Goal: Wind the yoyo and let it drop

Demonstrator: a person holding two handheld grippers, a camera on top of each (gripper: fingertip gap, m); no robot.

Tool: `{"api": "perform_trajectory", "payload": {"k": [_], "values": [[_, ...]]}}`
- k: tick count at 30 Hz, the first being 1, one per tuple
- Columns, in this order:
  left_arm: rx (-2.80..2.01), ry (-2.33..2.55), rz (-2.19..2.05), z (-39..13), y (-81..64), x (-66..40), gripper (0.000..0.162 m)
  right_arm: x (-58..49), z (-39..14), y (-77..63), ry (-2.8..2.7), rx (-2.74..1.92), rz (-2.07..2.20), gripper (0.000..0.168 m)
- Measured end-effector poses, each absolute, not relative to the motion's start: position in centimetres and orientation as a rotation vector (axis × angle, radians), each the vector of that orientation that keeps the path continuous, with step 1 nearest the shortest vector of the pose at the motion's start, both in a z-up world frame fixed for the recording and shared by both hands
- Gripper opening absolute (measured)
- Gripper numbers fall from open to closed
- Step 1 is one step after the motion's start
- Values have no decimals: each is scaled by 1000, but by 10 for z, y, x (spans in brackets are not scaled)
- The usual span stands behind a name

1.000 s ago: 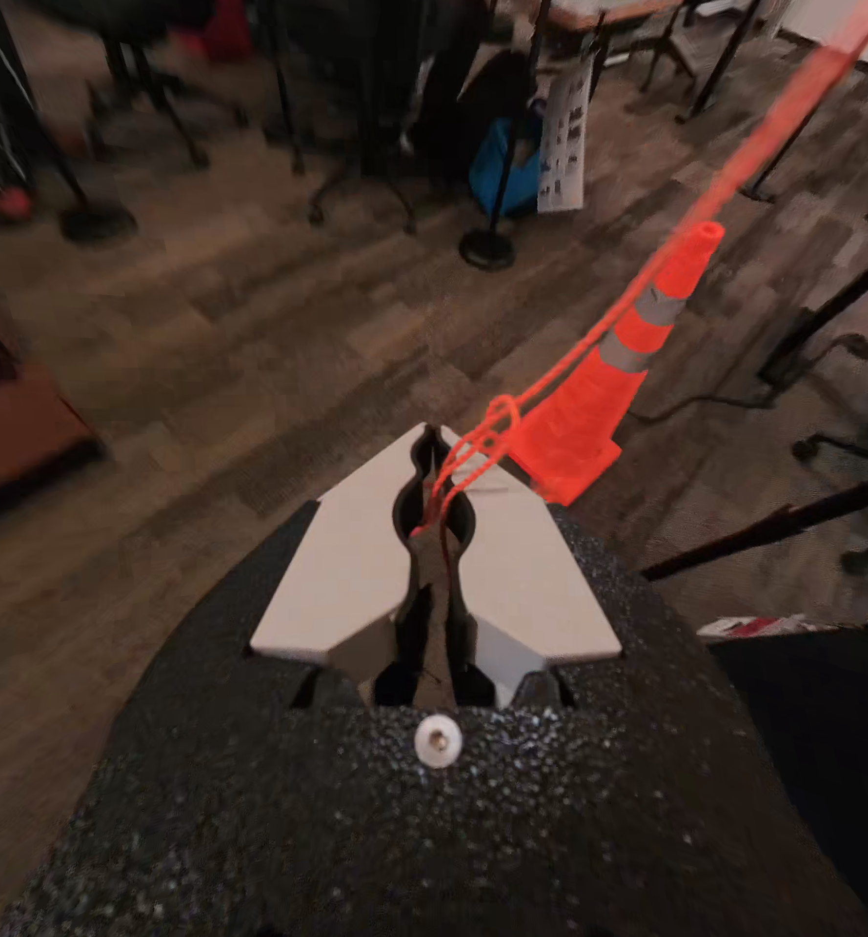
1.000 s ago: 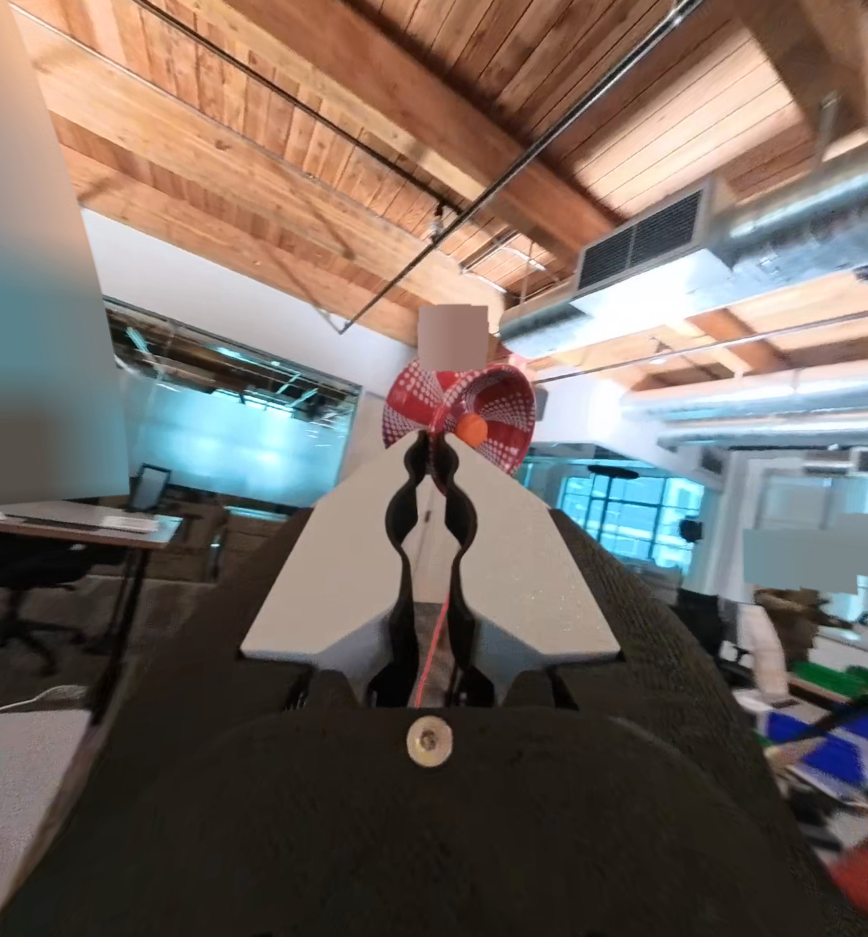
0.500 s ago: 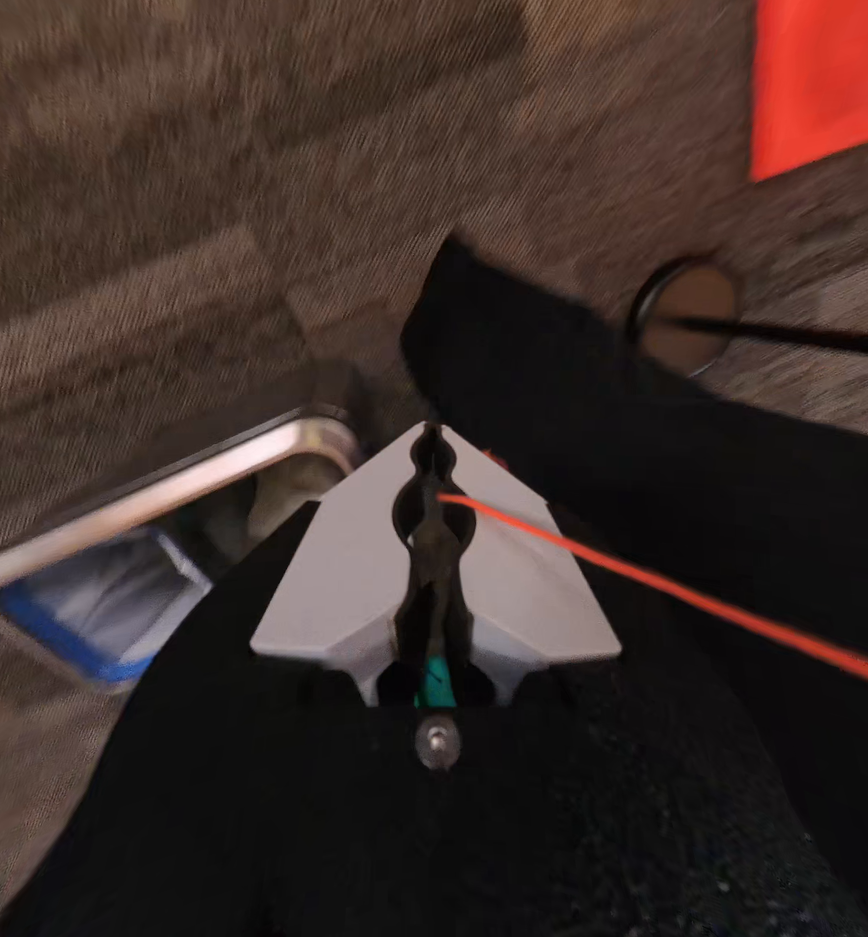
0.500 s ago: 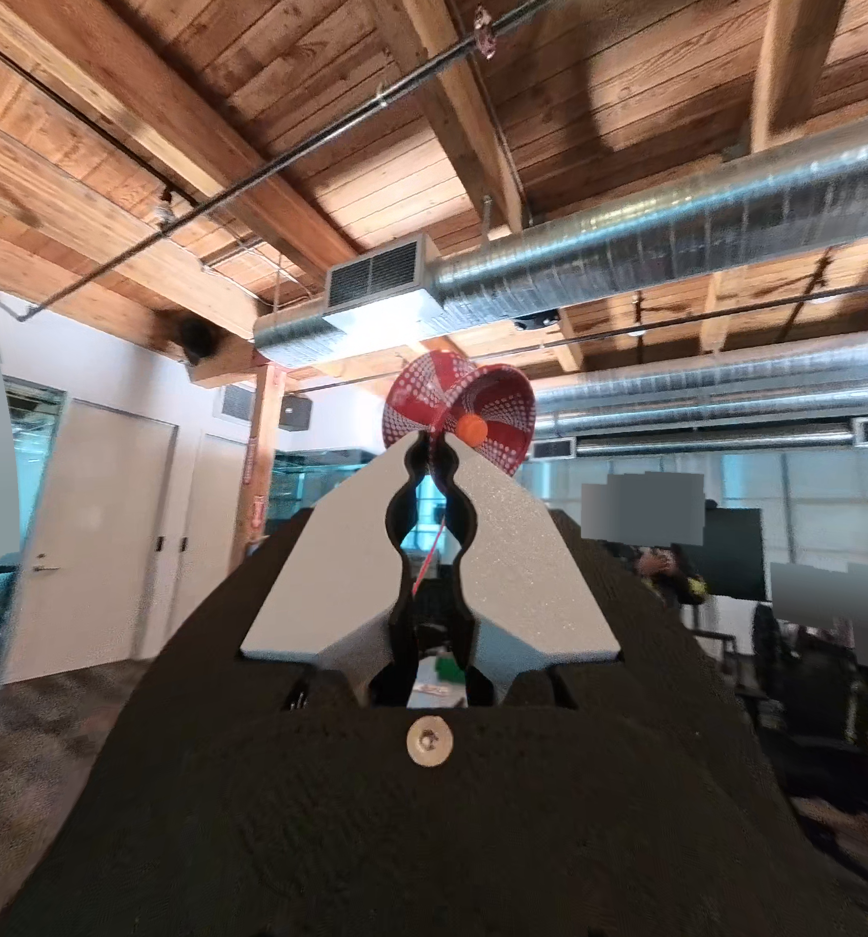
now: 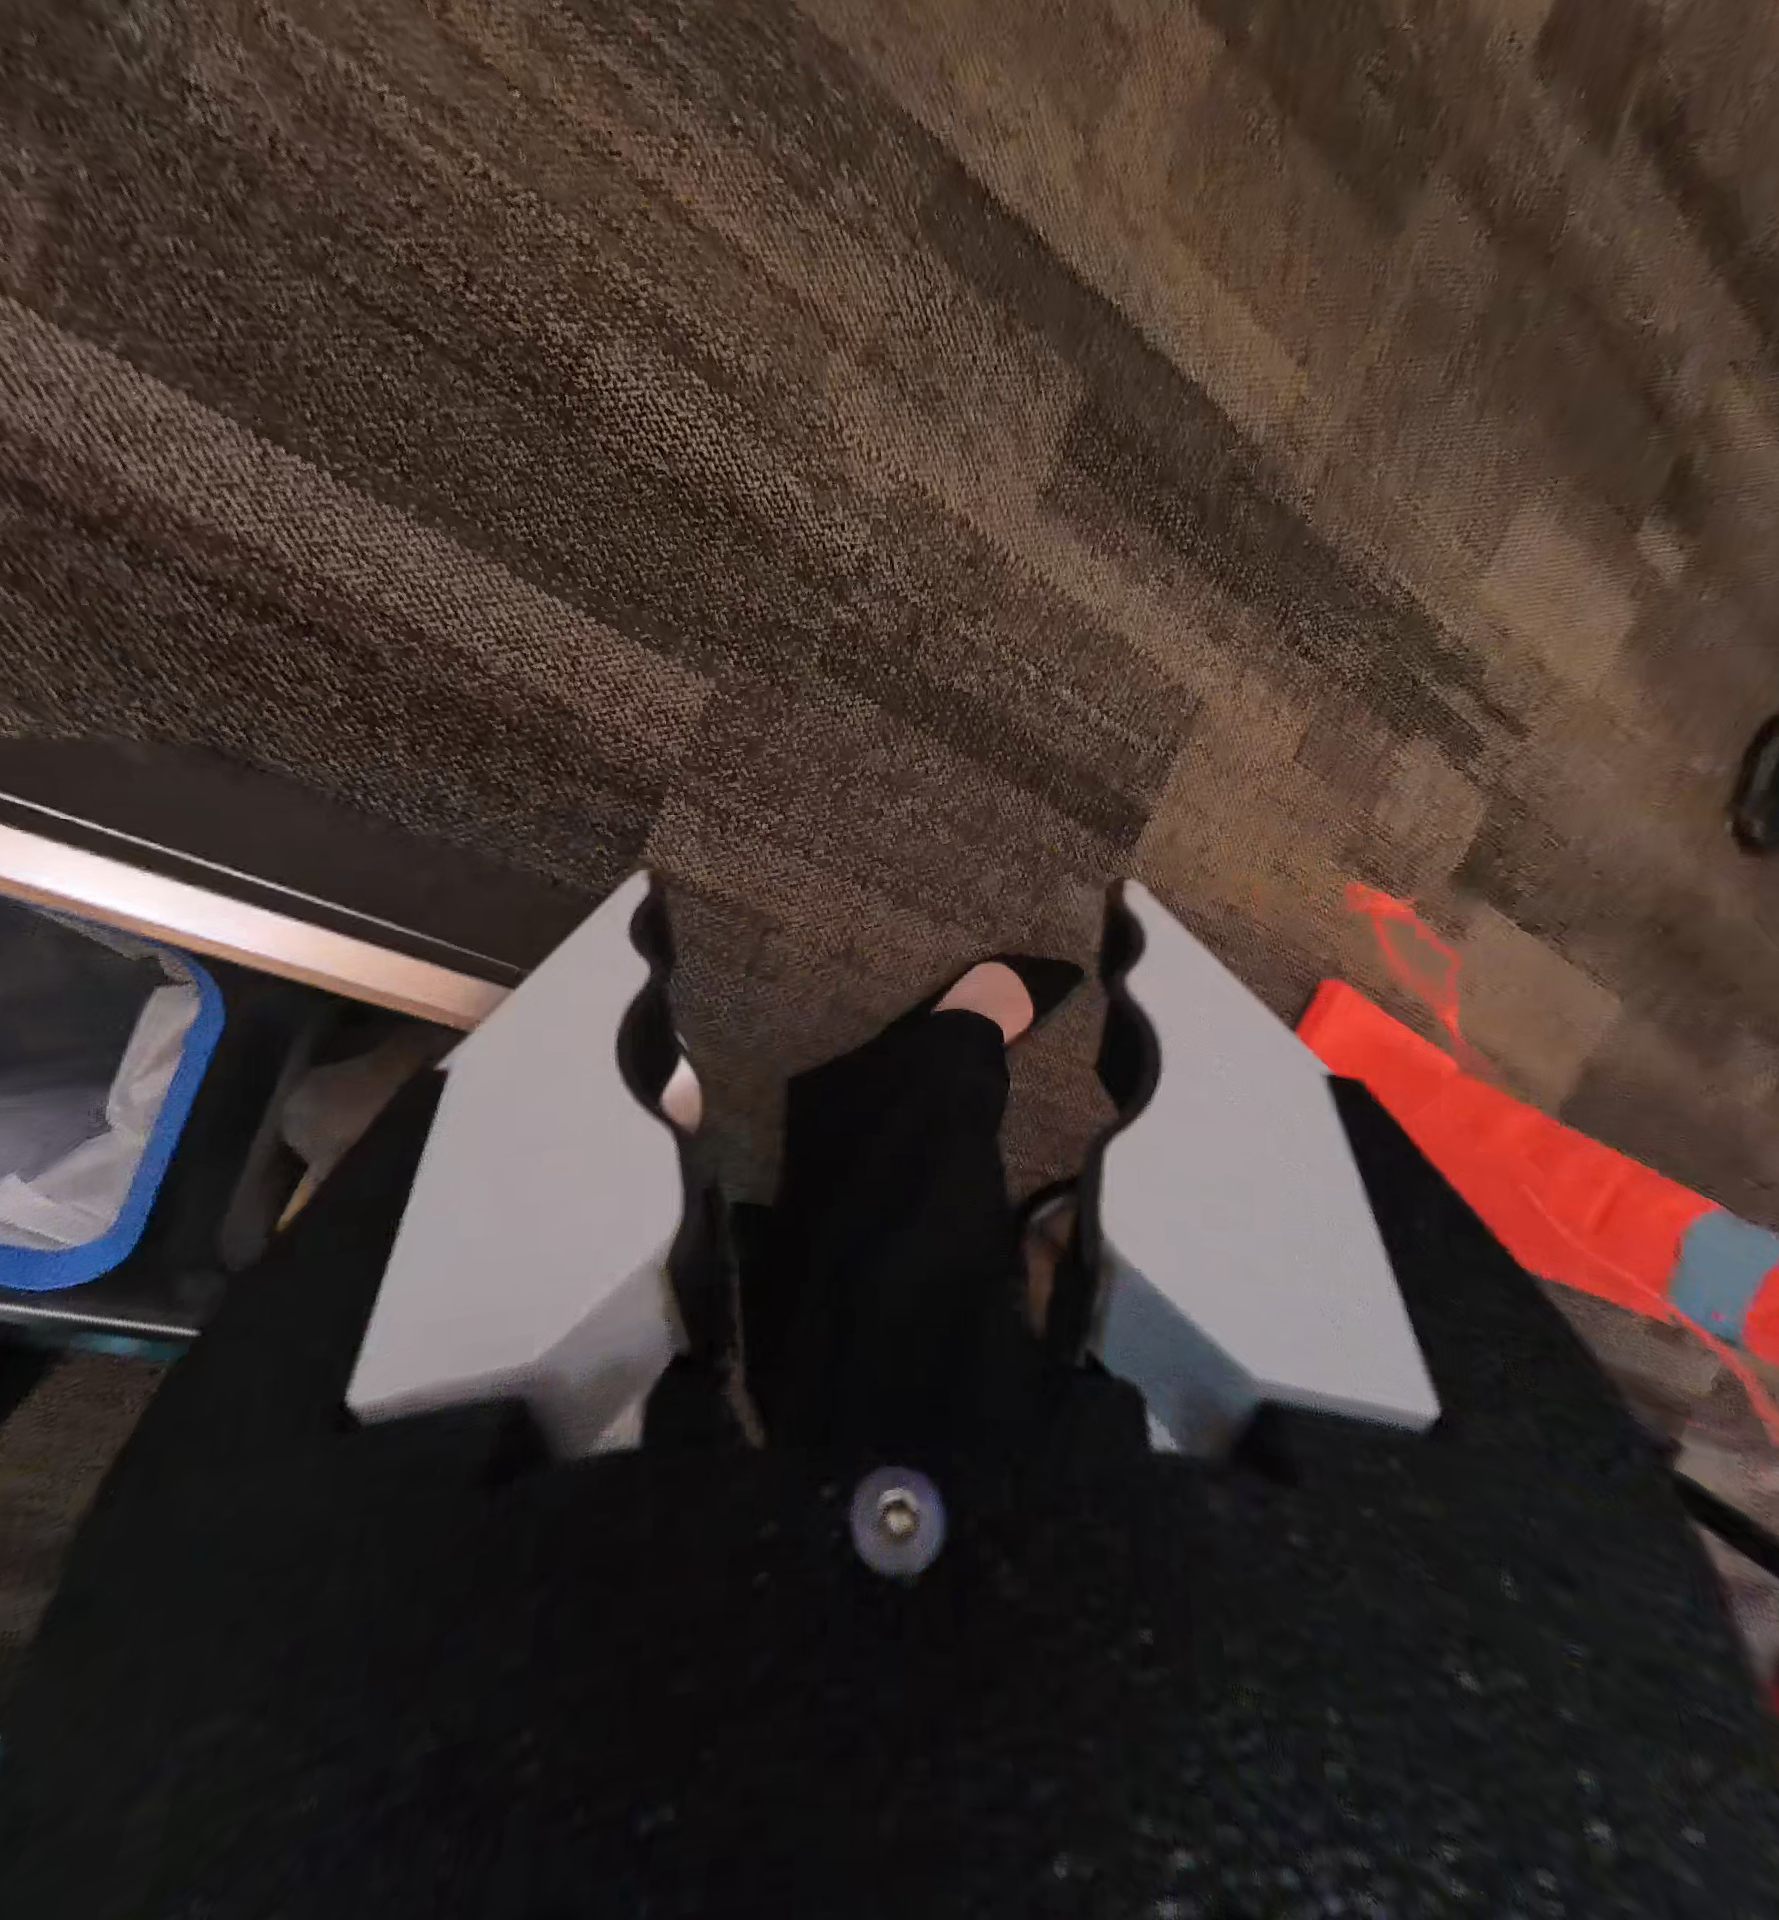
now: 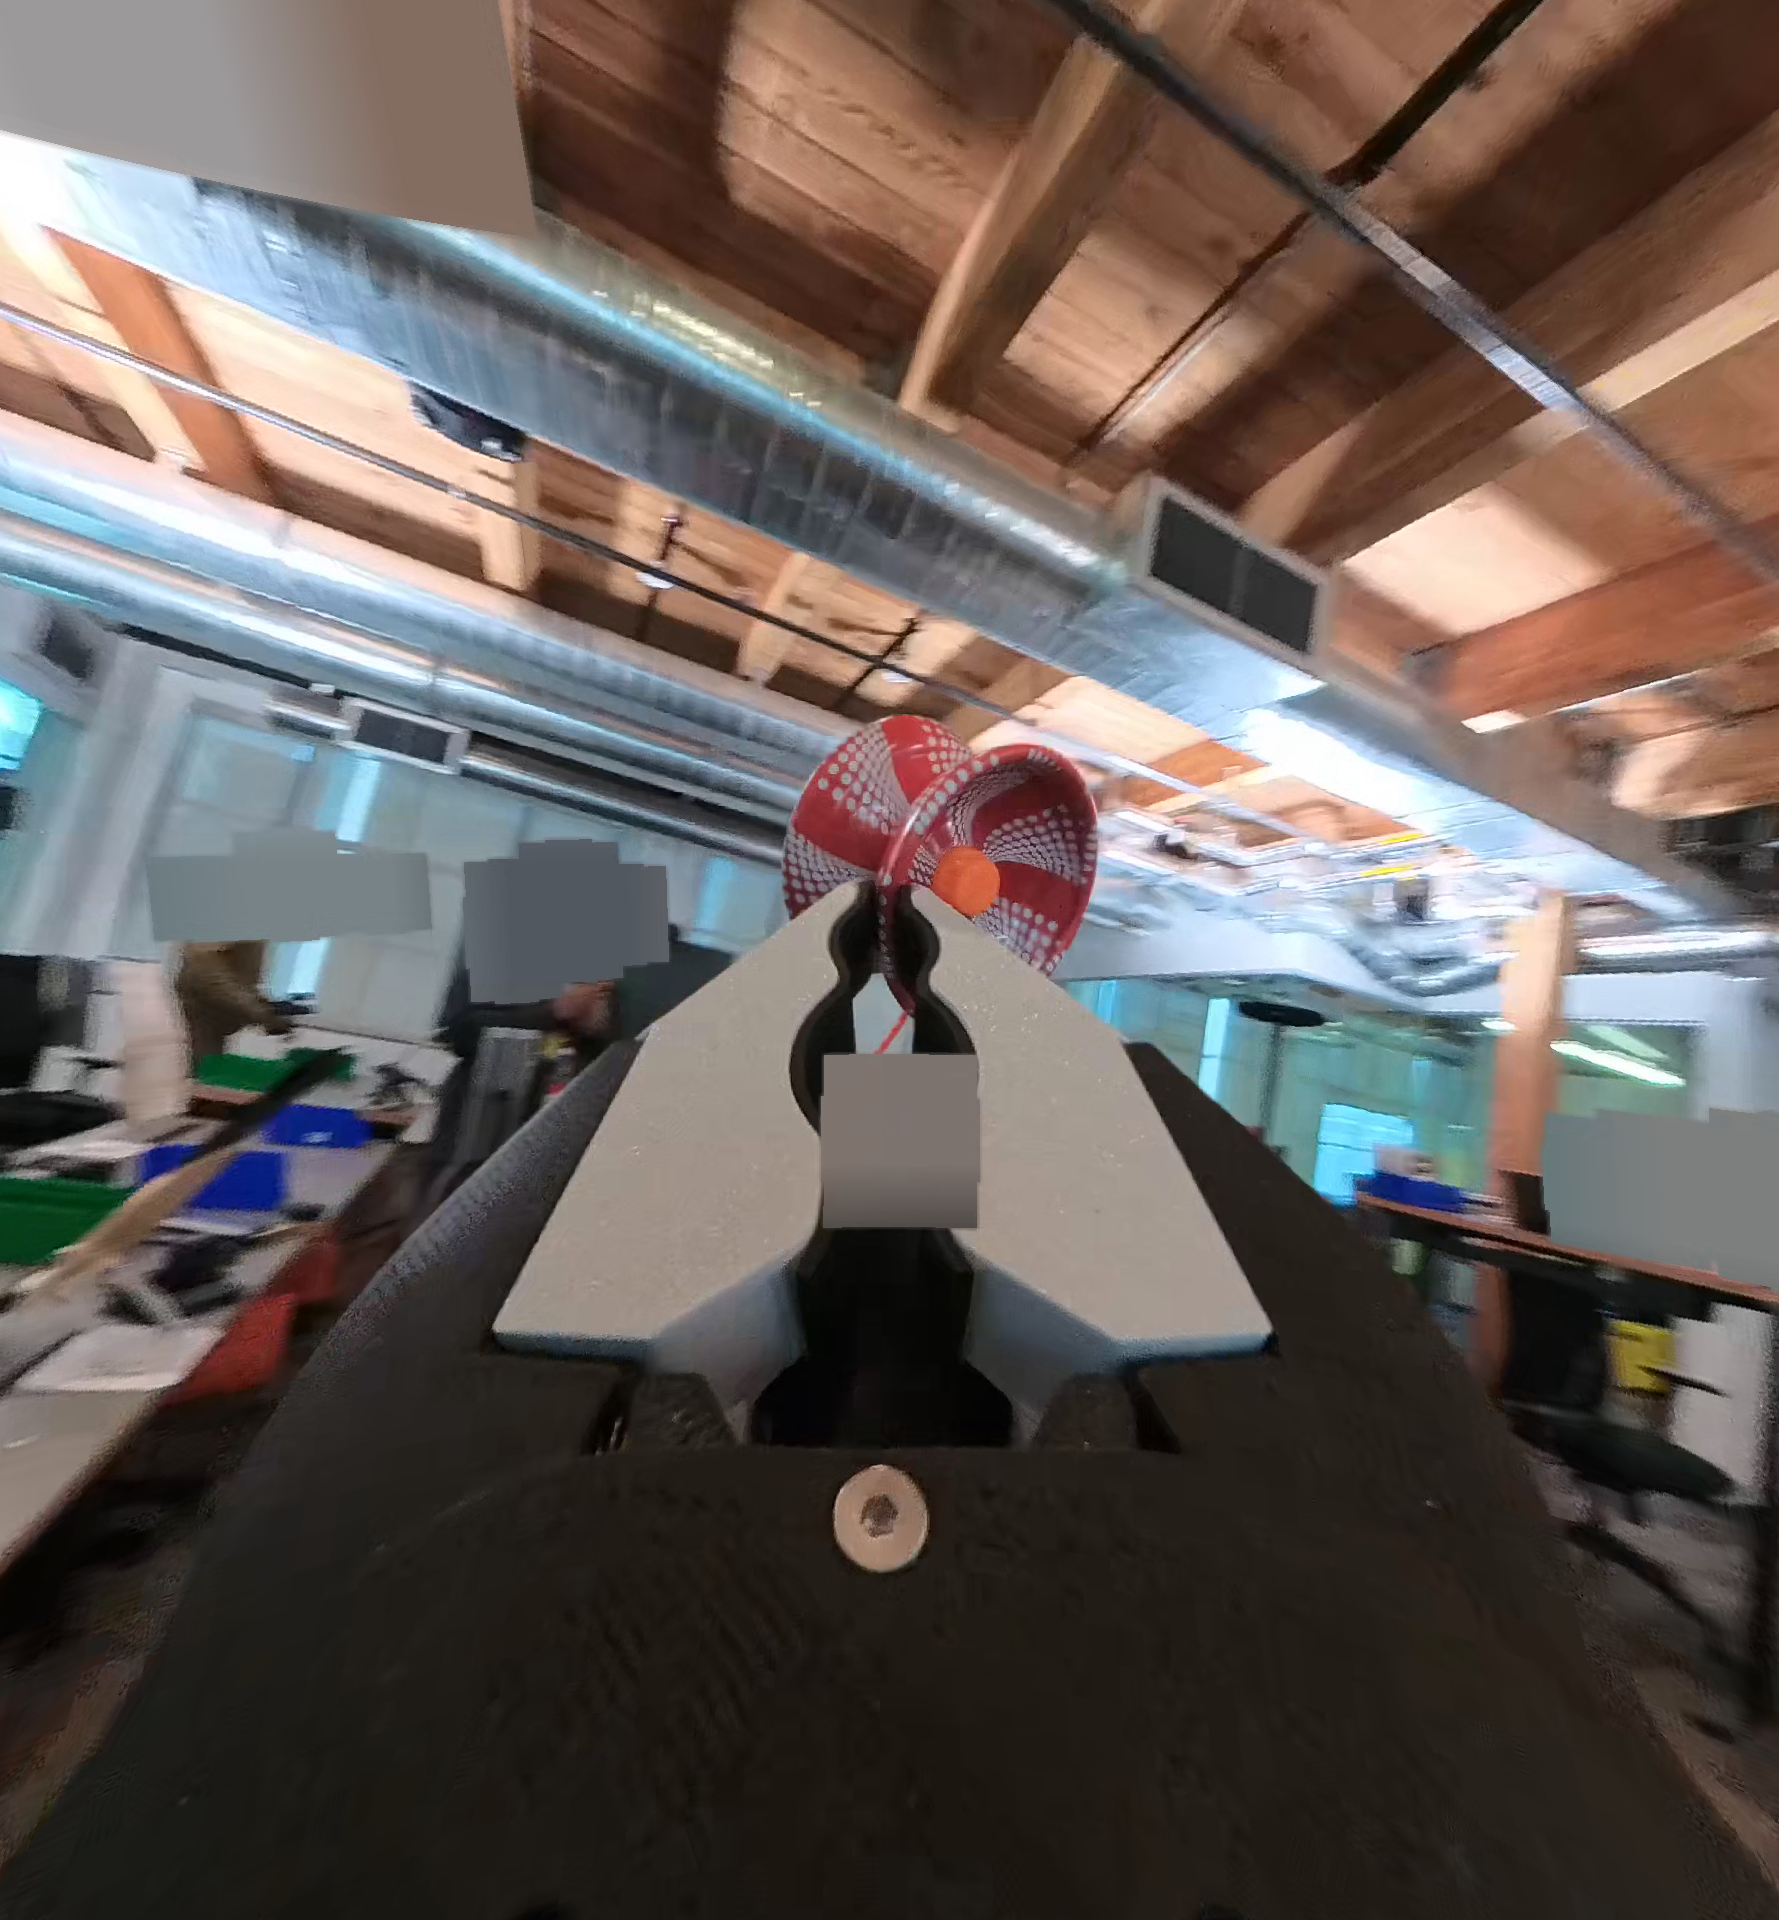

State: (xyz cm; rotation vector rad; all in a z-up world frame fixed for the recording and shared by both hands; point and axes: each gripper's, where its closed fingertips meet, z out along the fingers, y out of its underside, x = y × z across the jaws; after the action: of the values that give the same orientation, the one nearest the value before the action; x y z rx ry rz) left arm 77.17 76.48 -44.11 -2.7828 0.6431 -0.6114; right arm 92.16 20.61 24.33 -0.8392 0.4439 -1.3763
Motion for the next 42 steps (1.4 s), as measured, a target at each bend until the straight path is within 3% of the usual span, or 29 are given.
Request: {"api": "perform_trajectory", "payload": {"k": [3, 6, 10, 14, 18, 23, 26, 27, 28, 35, 42], "values": [[-2834, 823, -467, -450, 781, 737, 97, 906, 245, 186, 481, -761, -1457, 1], [-2592, 906, -728, -403, 788, 771, 102, 906, 243, 206, 448, -855, -1239, 1], [-2021, 1072, -1369, -248, 700, 880, 94, 926, 210, 264, 410, -1068, -849, 1], [-1383, 1479, -1858, -90, 501, 945, 78, 944, 173, 299, 479, -1087, -505, 1], [-781, 1843, -2025, 12, 353, 946, 76, 936, 144, 329, 466, -1173, -313, 1], [-611, 1931, -1857, 40, 310, 970, 59, 912, 130, 335, 412, -1236, -146, 1], [-559, 1930, -1920, 49, 298, 969, 27, 906, 126, 326, 407, -1239, -134, 1], [-514, 1976, -1962, 48, 292, 962, 5, 906, 127, 323, 404, -1229, -133, 1], [-506, 2016, -1998, 45, 287, 958, 0, 905, 128, 320, 405, -1220, -140, 1], [-300, 2154, -1807, 18, 280, 919, 0, 924, 127, 300, 432, -1229, -405, 1], [-64, 2099, -1747, 70, 300, 871, 0, 932, 84, 307, 369, -1472, -593, 1]]}}
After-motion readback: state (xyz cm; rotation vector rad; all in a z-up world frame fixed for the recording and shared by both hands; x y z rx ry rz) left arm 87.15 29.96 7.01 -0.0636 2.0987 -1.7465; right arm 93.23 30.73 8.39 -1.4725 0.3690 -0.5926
